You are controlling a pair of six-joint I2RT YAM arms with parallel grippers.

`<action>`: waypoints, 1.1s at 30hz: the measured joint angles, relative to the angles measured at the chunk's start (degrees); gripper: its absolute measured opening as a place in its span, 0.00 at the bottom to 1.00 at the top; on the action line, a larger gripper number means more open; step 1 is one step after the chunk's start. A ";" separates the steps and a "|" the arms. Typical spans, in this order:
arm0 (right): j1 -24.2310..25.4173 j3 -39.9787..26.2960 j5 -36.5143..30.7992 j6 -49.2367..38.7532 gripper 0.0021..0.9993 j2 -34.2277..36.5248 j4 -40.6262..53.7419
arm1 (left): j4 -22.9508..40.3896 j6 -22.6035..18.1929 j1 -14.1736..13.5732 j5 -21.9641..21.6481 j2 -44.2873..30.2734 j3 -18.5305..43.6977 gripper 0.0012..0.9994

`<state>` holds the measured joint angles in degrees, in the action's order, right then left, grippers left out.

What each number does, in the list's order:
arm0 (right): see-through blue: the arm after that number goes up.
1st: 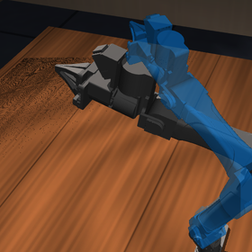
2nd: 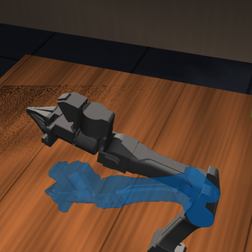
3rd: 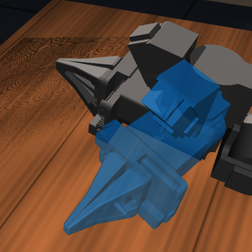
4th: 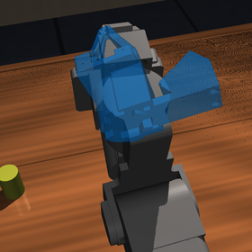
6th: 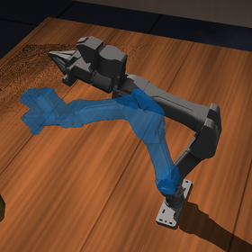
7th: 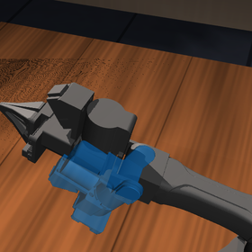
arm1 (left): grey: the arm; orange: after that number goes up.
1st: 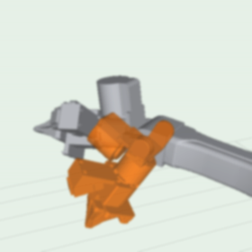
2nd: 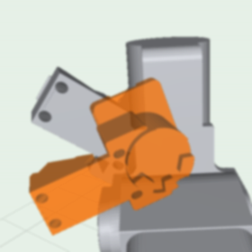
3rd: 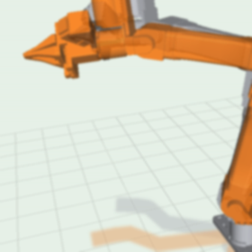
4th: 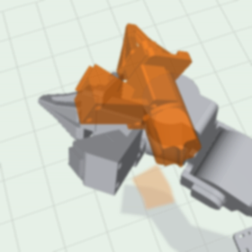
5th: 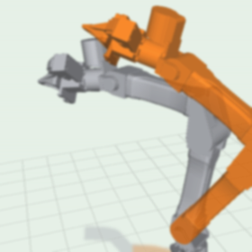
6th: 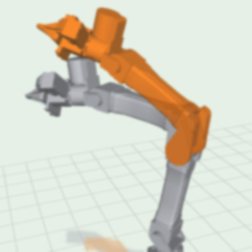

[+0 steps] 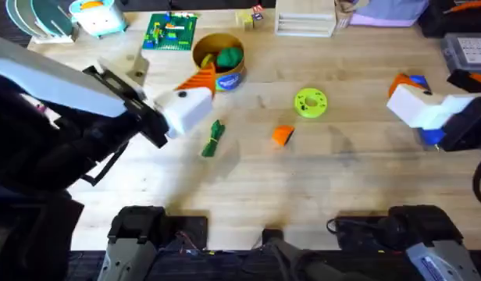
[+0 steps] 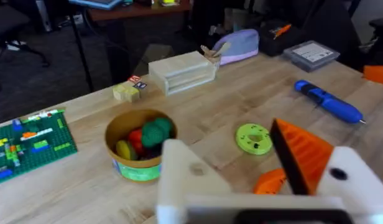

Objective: Pick up the gripper from the table and insert it into the empty holder that is missing its gripper. Then pick up a screw, insert it into the mounting hole, and use the screwdriver to tighten it. Finally, clean up the table by picking up the vegetable and placing it into the bucket.

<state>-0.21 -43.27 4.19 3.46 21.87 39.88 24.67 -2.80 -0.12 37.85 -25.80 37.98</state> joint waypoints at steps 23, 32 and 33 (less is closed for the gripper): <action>0.00 0.00 0.00 -0.01 0.99 0.00 0.02 | 8.95 -0.09 0.00 -0.02 -0.02 0.00 0.99; 0.00 0.00 0.00 0.00 0.99 -0.02 0.02 | 1.20 -0.14 -1.25 2.17 0.06 -4.41 0.99; 0.00 0.00 0.00 0.01 0.99 0.00 0.00 | -1.62 -0.14 -1.63 2.60 0.26 -6.40 0.99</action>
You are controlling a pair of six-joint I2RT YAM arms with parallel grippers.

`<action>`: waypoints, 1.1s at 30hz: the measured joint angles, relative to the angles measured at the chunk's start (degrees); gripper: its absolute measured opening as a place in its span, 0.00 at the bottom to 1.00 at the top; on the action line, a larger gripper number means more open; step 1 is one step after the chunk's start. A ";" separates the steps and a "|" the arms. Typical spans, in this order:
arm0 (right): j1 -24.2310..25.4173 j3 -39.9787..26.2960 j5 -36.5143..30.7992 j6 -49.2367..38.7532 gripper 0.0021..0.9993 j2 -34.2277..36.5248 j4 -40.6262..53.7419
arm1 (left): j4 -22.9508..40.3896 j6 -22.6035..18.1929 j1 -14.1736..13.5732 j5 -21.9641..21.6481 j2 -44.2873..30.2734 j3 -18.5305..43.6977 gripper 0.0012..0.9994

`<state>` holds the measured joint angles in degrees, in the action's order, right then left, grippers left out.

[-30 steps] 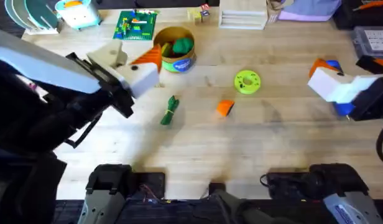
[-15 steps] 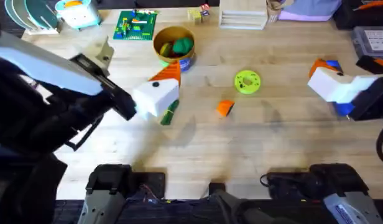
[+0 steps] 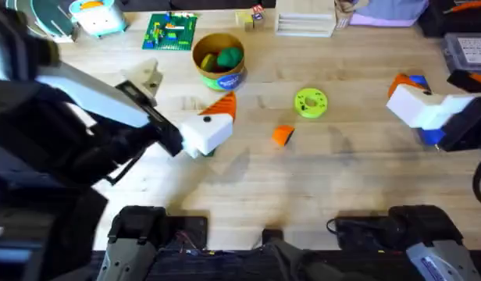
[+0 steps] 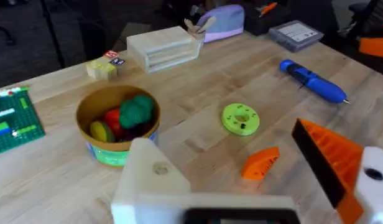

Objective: Pick up the gripper from the table and insert it into the empty holder that is missing its gripper. Then pick up a screw, insert it into the mounting hole, and use the screwdriver to tighten it. Finally, clean up the table by picking up the vegetable and placing it into the bucket.

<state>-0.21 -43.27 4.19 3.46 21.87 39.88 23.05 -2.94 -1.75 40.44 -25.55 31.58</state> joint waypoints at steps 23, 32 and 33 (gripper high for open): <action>0.00 0.00 0.00 0.00 0.99 -0.02 0.02 | -19.86 1.56 -16.80 1.68 21.30 -31.26 0.99; 0.00 0.00 0.00 0.00 0.99 0.00 0.02 | -19.58 1.71 -18.47 1.75 25.27 -31.20 0.99; 0.00 0.00 0.00 0.00 0.99 0.00 0.02 | -19.58 1.71 -18.47 1.75 25.28 -31.20 0.99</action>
